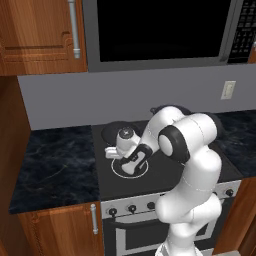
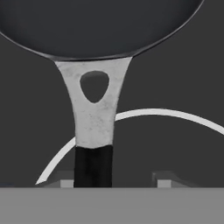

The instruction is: Move the pot and pan from the stove into the sink.

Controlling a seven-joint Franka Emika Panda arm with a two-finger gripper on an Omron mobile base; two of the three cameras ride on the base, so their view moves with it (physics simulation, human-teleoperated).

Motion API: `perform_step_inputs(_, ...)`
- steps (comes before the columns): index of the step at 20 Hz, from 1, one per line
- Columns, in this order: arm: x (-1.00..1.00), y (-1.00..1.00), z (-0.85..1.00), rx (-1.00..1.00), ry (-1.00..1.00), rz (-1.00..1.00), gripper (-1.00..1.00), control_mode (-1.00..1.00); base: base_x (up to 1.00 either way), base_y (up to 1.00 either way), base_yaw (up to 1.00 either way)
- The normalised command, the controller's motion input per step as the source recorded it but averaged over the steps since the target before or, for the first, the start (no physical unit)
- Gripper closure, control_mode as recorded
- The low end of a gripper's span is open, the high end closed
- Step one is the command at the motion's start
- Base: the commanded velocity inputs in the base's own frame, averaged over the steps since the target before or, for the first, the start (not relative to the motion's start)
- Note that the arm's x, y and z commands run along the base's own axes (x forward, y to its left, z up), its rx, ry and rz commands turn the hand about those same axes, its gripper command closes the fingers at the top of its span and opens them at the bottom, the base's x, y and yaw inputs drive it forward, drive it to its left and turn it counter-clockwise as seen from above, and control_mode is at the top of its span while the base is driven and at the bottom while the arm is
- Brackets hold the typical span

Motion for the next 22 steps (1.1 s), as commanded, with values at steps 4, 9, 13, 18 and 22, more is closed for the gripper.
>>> perform_step_inputs(4,0.00,0.00,0.08,0.00,0.00,-0.01,1.00,-1.00,0.00,0.00,0.00)
perform_step_inputs(9,0.00,0.00,0.50,0.00,0.00,-0.06,1.00,-1.00,0.00,0.00,0.00)
perform_step_inputs(13,-0.01,-0.01,0.71,0.01,0.00,-0.07,1.00,-1.00,0.00,0.00,0.00)
perform_step_inputs(18,-0.09,-0.10,0.87,0.05,0.00,-0.05,1.00,-1.00,0.00,0.00,0.00)
perform_step_inputs(22,-0.11,-0.11,0.91,0.06,-0.01,-0.01,1.00,-1.00,0.00,0.00,0.00)
